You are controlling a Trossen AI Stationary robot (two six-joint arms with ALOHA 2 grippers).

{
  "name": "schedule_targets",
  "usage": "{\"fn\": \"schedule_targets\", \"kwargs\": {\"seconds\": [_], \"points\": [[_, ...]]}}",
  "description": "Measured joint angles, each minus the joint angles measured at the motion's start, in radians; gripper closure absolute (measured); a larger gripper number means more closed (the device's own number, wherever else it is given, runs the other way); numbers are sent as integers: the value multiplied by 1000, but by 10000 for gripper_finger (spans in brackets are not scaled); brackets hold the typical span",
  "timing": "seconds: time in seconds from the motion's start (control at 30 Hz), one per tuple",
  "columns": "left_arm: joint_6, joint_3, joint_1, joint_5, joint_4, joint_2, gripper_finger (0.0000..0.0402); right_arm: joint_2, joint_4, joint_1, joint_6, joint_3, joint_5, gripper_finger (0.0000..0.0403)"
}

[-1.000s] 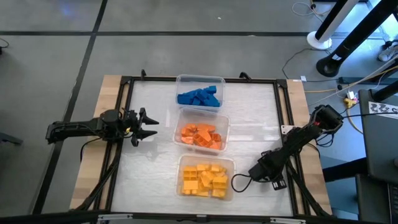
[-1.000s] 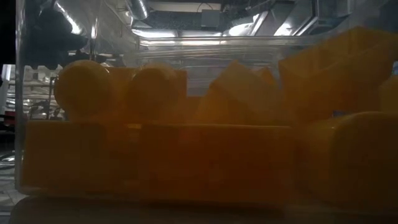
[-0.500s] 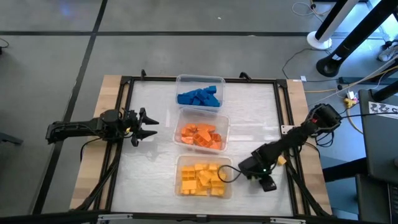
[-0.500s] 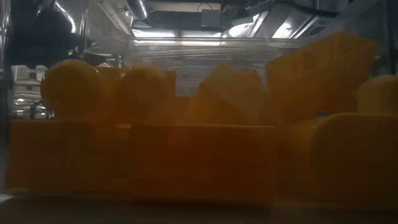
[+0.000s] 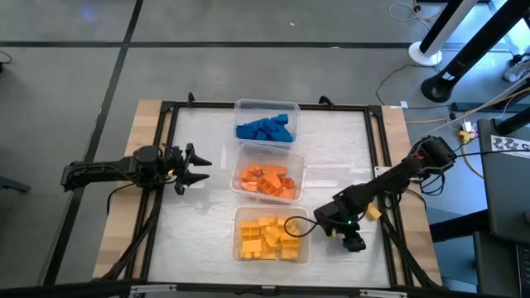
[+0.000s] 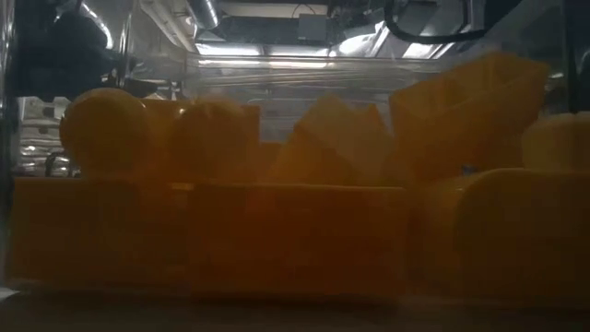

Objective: Sort blocks
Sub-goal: Put the blue game piece into the top transparent bin

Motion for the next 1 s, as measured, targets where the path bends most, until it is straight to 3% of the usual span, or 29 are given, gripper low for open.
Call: {"fn": "schedule_targets", "kwargs": {"seconds": [0.33, 0.57, 0.73, 1.0], "points": [[0, 0, 0, 0, 0, -1, 180, -224, -43, 0, 163, 0, 62, 254], [0, 0, 0, 0, 0, -1, 180, -397, -42, -2, 249, 68, 363, 254], [0, 0, 0, 0, 0, 0, 180, -495, -39, -2, 246, 133, 751, 254], [0, 0, 0, 0, -1, 0, 180, -507, 56, -14, 64, 155, 1716, 253]]}}
